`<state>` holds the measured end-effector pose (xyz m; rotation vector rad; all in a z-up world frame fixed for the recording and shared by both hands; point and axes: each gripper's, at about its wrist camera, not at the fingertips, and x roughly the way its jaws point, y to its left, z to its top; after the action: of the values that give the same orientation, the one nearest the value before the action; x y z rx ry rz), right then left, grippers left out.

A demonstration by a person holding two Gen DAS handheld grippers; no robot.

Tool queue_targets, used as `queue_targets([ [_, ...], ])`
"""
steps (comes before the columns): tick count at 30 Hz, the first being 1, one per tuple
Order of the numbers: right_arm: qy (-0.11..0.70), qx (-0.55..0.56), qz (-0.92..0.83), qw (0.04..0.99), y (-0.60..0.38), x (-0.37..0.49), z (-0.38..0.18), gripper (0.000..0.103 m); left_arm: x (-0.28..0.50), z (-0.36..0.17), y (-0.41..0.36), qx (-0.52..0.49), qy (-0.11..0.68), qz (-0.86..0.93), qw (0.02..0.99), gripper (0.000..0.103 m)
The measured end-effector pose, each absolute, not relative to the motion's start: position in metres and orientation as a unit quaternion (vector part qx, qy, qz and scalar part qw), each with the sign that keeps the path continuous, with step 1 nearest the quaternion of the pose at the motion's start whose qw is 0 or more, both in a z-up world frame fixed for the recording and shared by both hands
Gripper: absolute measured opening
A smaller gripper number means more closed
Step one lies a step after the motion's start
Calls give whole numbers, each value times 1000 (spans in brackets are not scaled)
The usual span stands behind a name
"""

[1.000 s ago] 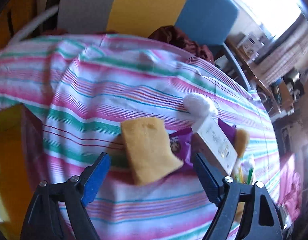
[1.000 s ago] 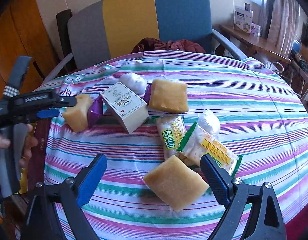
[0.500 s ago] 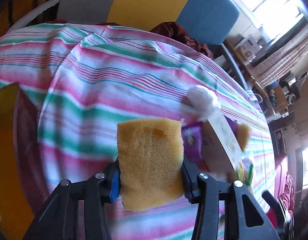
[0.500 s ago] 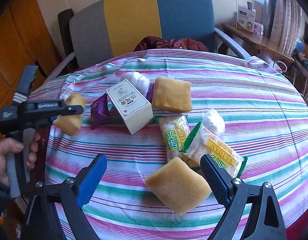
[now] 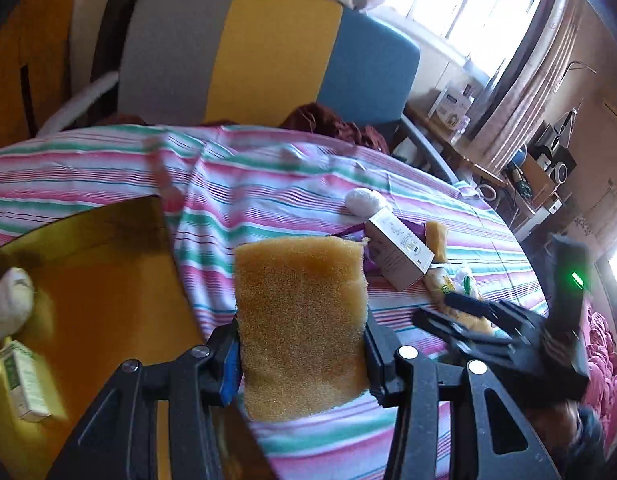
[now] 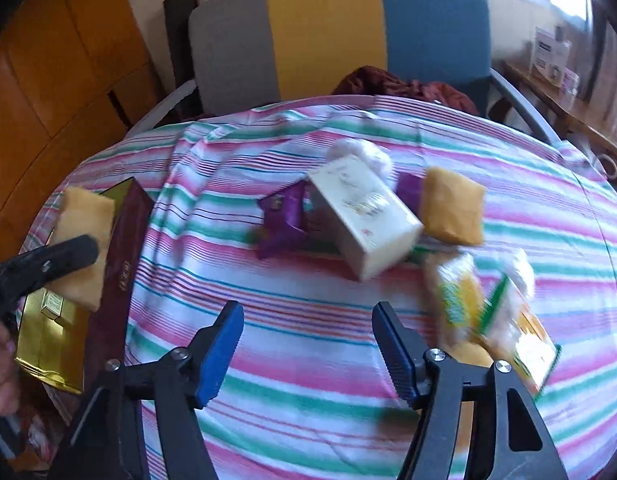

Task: Organize objects
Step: 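Carry the sponge into the tray while the right tool grasps the purple packet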

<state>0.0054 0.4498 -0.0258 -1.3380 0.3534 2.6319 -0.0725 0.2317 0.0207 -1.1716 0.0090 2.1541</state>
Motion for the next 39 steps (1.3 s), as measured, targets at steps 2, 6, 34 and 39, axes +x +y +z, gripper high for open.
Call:
queue_targets([
  [2,106,-449,883,83,443,-13,-27,66,-70,24,219,-445,0,831,334,49],
  [6,100,-461,877,92,440,-51,-38,66,-64,29,186,-434,-8,841,321,49],
  [34,173,-492,849,82,421,7,-75,34,-31,1,-46,-455,-95,880,97,48],
  [39,165,-486,854,86,412,24,-76,34,-32,-8,-25,-464,-73,875,118,49],
])
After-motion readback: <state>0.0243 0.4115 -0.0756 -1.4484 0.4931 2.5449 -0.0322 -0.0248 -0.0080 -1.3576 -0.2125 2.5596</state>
